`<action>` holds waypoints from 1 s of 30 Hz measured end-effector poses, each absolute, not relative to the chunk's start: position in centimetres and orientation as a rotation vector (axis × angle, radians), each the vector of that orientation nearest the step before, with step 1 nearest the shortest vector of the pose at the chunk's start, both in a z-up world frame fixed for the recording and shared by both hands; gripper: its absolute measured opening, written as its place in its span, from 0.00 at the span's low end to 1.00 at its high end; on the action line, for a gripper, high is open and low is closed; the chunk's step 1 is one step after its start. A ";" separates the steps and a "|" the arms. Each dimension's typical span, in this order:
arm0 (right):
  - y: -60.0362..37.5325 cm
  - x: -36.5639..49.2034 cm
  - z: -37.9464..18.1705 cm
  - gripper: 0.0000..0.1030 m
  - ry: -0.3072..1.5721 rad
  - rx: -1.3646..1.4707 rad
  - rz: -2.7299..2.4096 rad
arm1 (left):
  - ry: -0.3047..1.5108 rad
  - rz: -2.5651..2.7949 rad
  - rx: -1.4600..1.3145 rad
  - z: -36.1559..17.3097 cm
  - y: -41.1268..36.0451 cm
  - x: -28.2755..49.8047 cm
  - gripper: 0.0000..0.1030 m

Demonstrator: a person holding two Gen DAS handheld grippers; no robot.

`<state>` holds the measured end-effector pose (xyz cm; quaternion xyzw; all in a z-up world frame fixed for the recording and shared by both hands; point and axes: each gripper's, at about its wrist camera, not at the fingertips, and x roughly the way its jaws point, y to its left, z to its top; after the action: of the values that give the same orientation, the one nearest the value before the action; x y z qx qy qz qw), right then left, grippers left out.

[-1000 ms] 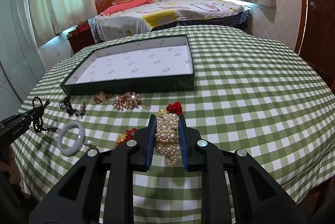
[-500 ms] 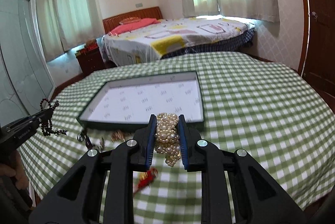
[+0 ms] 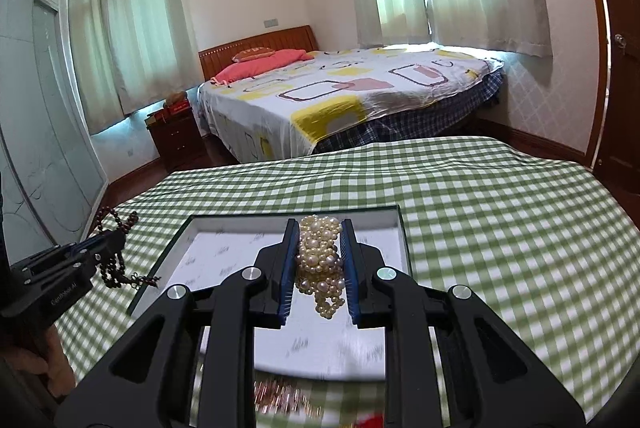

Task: Organize jewelry
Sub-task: 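Carry the bead bracelet and pearl strand into the tray and release both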

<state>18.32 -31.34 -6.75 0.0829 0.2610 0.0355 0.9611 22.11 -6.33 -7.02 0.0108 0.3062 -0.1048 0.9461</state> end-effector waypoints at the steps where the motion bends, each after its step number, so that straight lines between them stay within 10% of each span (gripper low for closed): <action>1: -31.3 19.3 -7.0 0.20 0.535 0.162 0.069 | 0.633 -0.214 0.018 -7.2 -6.7 23.0 0.16; 23: -32.6 32.1 -15.4 0.20 0.871 0.163 0.055 | 0.988 -0.258 0.028 -16.1 -12.2 35.4 0.17; 30: -32.8 32.9 -15.9 0.41 0.915 0.163 0.056 | 1.026 -0.261 -0.009 -16.7 -12.0 35.7 0.42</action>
<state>32.88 -32.79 -15.87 0.0786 0.4412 0.0269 0.8936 35.71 -12.02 -16.73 -0.0045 0.4896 -0.1244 0.8630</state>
